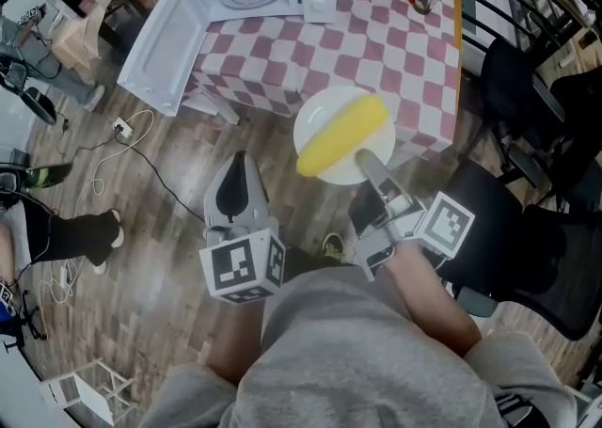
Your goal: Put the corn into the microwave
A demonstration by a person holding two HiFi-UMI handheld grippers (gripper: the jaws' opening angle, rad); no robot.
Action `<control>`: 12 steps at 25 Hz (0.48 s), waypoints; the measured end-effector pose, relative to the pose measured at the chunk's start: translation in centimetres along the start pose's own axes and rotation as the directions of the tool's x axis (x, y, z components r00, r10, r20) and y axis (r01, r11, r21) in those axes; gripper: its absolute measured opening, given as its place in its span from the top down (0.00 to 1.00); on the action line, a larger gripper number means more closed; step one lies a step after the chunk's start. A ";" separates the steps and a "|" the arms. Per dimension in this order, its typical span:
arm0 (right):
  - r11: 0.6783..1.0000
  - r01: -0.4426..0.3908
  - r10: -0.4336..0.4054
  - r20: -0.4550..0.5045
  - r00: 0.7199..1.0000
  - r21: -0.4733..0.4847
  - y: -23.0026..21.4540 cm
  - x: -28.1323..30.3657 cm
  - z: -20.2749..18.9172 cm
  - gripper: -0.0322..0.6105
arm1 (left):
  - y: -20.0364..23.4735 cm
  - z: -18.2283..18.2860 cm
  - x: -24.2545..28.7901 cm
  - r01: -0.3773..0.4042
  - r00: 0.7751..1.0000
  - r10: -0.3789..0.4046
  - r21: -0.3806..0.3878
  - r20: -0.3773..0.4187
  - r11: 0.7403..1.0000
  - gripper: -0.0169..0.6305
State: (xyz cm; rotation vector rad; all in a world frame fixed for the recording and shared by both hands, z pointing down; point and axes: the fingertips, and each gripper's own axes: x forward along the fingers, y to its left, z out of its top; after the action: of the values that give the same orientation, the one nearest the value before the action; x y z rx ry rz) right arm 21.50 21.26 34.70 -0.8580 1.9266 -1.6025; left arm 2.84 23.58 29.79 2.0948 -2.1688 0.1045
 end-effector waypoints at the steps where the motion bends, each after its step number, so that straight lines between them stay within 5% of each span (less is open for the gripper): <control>1: 1.000 -0.003 0.003 -0.004 1.000 0.001 0.0 -0.1 0.1 0.90 | -0.1 0.0 -0.1 -0.006 1.000 0.006 0.000 0.001 1.000 0.96; 12: 1.000 -0.023 0.023 -0.021 1.000 0.018 -0.4 -0.5 0.8 0.90 | -1.4 0.1 -0.7 -0.030 1.000 0.030 0.021 0.009 0.999 0.96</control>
State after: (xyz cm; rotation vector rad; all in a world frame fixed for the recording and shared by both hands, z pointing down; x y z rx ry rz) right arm 22.46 20.99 34.92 -0.8122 1.9270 -1.6186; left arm 4.26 24.17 29.56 2.0781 -2.2144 0.1216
